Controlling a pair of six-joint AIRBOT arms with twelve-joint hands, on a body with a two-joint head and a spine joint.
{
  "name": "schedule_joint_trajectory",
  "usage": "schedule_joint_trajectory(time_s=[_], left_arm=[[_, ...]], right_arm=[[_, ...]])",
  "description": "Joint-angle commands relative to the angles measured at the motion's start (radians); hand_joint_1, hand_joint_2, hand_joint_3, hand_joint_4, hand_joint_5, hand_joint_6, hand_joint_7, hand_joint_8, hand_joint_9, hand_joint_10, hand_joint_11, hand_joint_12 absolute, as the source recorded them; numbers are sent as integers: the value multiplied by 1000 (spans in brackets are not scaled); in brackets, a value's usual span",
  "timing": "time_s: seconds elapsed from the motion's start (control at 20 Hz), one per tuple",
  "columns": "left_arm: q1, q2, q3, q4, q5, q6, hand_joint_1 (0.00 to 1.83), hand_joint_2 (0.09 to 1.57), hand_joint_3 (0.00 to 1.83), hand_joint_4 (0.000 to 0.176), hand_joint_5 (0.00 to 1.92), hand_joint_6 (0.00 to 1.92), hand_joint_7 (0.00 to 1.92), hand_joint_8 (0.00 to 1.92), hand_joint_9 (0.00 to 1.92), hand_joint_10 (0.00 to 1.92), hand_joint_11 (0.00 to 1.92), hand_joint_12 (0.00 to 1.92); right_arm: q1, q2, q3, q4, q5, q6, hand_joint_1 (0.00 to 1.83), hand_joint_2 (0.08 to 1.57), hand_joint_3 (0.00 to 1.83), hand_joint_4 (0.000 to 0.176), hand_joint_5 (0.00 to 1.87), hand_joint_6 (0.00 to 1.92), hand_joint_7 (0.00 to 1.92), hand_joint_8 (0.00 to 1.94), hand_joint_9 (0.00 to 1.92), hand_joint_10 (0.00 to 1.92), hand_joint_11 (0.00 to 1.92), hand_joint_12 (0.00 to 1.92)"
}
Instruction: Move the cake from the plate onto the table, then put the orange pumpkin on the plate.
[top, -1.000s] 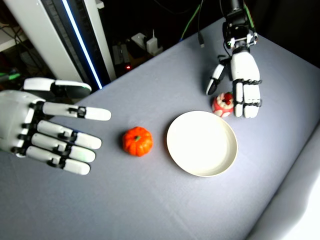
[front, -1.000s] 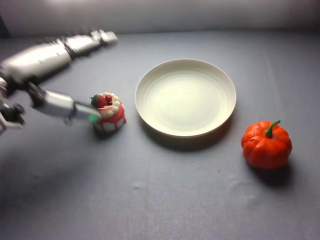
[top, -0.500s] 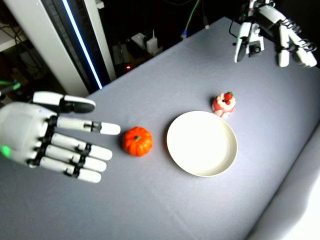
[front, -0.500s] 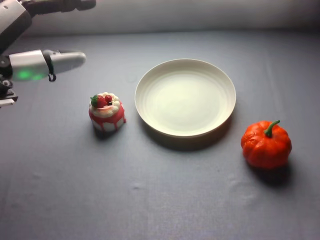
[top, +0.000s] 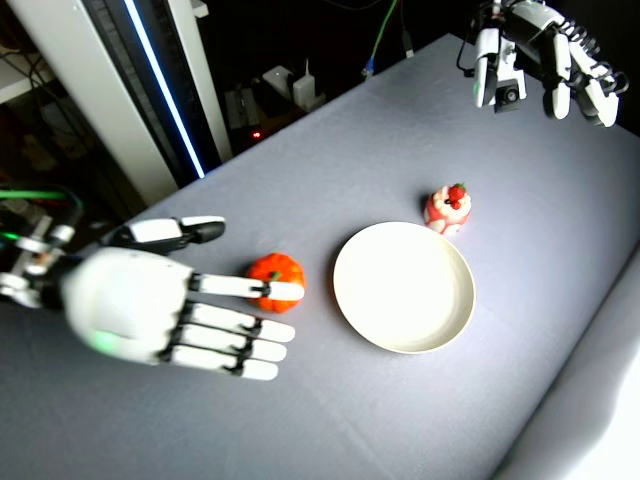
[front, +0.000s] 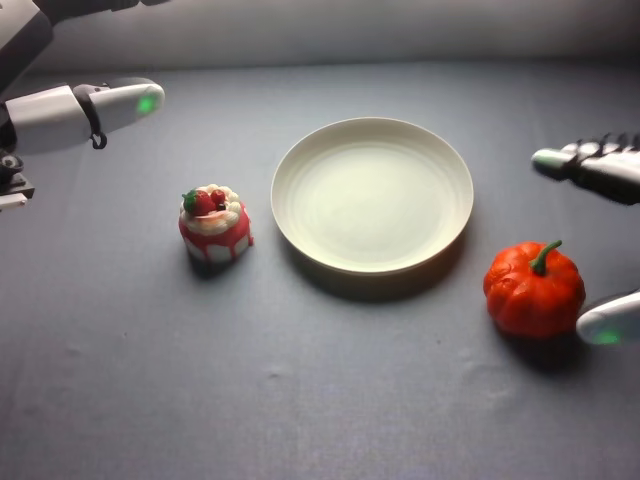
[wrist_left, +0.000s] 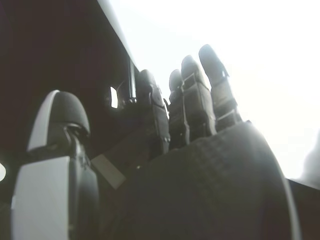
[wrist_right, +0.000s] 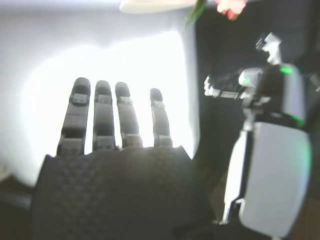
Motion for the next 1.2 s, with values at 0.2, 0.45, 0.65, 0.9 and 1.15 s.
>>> schedule_joint_trajectory(time_s=[0.2, 0.45, 0.65, 0.9, 1.15], left_arm=[[-5, 12, 1, -28, -116, -3, 595, 1283, 3, 8, 301, 1, 224, 0, 263, 0, 0, 638], [-16, 6, 2, -17, -109, -3, 611, 1279, 0, 0, 468, 37, 324, 6, 316, 11, 0, 854], [-23, -5, 9, 0, -97, -3, 736, 1185, 0, 0, 566, 22, 333, 0, 271, 0, 0, 654], [-28, -6, 8, 9, -89, -3, 642, 1210, 1, 0, 501, 0, 309, 0, 247, 1, 0, 765], [-26, -9, 8, 10, -87, -3, 691, 1211, 0, 0, 523, 7, 318, 1, 252, 2, 0, 681]], right_arm=[[68, -62, 69, -35, -31, 28, 697, 750, 1, 106, 0, 0, 0, 0, 0, 0, 0, 308], [84, -115, 132, -35, -90, 49, 726, 856, 20, 136, 0, 0, 0, 0, 0, 0, 0, 158], [98, -152, 172, -46, -135, 58, 751, 952, 6, 29, 105, 2, 90, 8, 50, 14, 0, 550], [138, -155, 173, -198, -185, 144, 751, 911, 0, 9, 157, 3, 164, 4, 133, 15, 0, 800], [157, -157, 162, -279, -185, 200, 749, 883, 0, 41, 165, 1, 166, 0, 136, 1, 0, 648]])
